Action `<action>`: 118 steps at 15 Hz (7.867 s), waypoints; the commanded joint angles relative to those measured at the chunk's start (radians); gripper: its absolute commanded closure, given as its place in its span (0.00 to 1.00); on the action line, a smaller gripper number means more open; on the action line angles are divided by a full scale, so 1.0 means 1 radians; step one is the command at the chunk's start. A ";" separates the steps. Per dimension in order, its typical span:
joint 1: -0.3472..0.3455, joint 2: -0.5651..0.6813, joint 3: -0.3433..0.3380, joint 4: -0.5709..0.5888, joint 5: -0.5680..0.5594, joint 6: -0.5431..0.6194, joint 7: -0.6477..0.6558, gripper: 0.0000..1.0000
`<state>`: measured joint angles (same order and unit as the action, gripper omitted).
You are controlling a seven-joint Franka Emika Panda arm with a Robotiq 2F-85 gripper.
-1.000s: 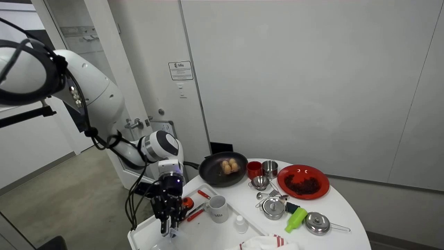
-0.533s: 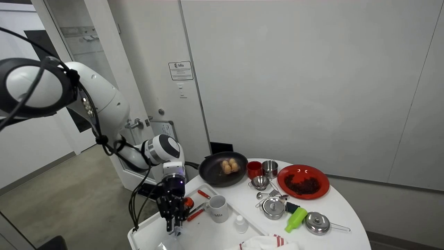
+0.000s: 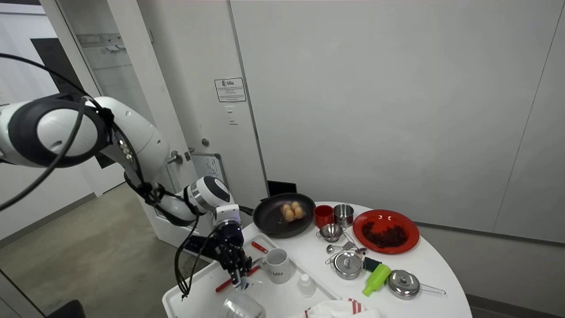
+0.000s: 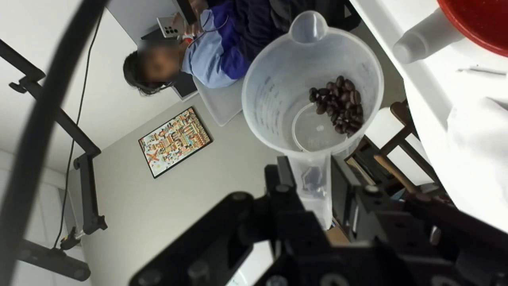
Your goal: Empty the contents in the clear jar
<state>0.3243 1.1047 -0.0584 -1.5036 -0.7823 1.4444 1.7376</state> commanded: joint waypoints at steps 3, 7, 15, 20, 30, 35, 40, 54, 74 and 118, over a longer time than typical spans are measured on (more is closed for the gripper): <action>0.045 0.069 -0.015 0.086 -0.068 -0.095 0.001 0.91; 0.058 0.093 -0.014 0.102 -0.098 -0.147 0.019 0.91; 0.063 0.134 -0.015 0.136 -0.117 -0.251 0.073 0.91; 0.063 0.162 -0.012 0.164 -0.135 -0.313 0.103 0.91; 0.058 0.195 -0.005 0.201 -0.158 -0.362 0.118 0.91; 0.057 0.203 -0.004 0.211 -0.162 -0.369 0.121 0.91; 0.062 0.213 -0.008 0.224 -0.164 -0.398 0.137 0.91; 0.066 0.240 -0.004 0.253 -0.185 -0.461 0.168 0.91; 0.020 0.131 0.109 0.113 -0.233 -0.060 -0.082 0.91; 0.083 0.007 0.042 -0.142 0.216 0.702 -1.282 0.91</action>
<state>0.3579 1.0636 0.0192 -1.7029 -0.5996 2.1620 0.4337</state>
